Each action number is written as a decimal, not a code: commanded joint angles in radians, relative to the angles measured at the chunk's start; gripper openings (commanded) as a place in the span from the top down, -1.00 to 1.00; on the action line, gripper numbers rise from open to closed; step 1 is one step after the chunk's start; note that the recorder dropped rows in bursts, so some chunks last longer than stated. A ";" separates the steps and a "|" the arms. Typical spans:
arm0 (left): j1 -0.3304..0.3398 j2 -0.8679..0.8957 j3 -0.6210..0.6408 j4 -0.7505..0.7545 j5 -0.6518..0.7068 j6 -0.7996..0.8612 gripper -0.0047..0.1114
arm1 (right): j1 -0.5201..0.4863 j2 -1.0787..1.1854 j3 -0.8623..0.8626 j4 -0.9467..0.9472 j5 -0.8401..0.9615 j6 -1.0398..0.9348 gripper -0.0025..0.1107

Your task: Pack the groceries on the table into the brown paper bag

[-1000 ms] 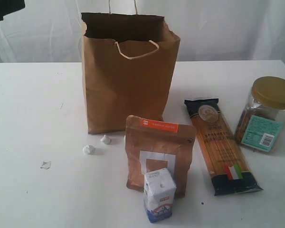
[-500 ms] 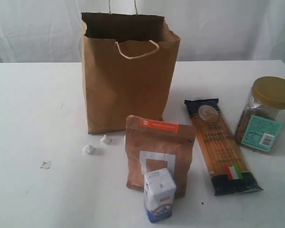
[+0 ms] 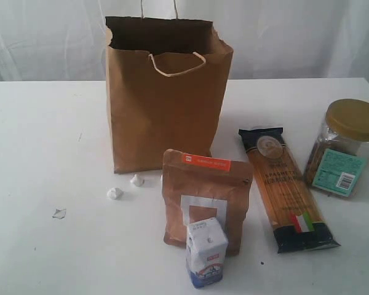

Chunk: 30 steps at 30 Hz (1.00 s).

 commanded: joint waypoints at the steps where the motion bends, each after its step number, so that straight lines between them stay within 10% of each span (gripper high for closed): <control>1: 0.003 -0.028 0.083 -0.053 0.082 -0.019 0.92 | 0.000 0.000 0.002 0.007 -0.093 0.007 0.96; 30: 0.003 -0.087 0.144 -0.018 -0.372 0.000 0.92 | 0.000 0.000 0.002 0.067 0.012 0.217 0.96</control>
